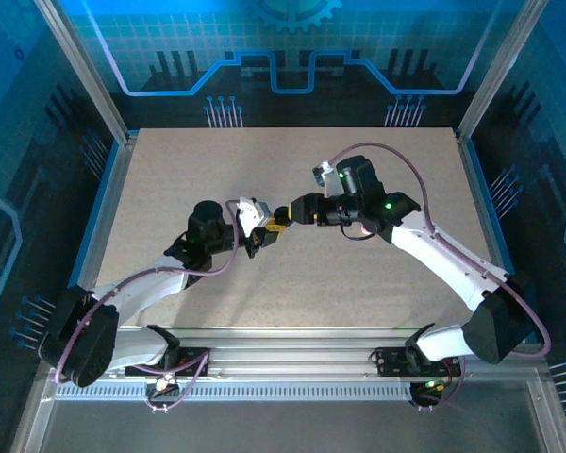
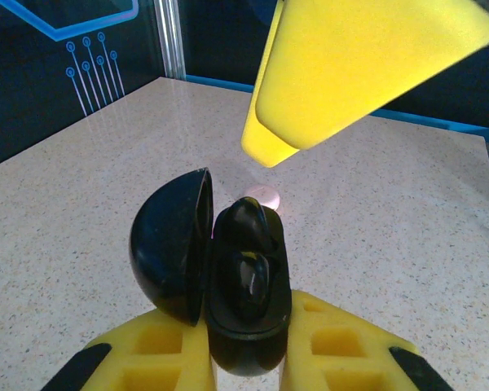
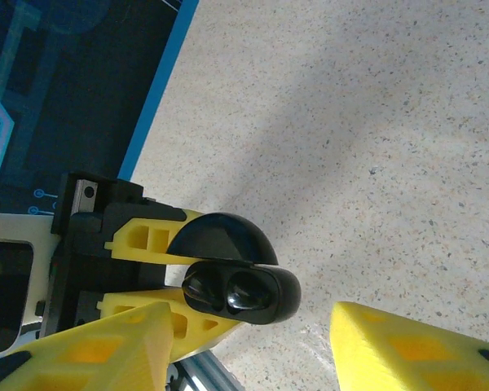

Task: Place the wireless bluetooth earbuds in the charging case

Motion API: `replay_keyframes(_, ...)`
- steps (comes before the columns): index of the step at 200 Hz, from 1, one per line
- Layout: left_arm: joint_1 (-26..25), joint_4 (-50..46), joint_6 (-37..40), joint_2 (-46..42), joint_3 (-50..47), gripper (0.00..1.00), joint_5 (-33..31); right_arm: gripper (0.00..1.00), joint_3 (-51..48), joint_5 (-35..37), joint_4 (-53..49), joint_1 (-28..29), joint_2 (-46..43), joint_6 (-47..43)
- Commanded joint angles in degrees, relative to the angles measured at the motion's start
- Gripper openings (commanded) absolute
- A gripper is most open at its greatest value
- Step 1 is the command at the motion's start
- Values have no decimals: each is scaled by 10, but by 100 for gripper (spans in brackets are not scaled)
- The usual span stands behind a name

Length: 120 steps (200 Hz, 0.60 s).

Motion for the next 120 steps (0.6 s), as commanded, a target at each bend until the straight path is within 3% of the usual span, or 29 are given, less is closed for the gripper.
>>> replay_keyframes(1, -4, 13, 14, -10, 17, 15, 10, 54, 21, -4, 0, -1, 9, 7)
replay_keyframes(63, -5, 8, 8, -15, 26, 15, 46, 53, 12, -17, 16, -11, -4, -18)
replay_keyframes(94, -9, 14, -15, -6, 43, 15, 95, 59, -12, -129, 70, -55, -13, -11)
replay_keyframes(120, -20, 6, -22, 8, 60, 15, 117, 59, 5, -176, 57, -62, -3, -37)
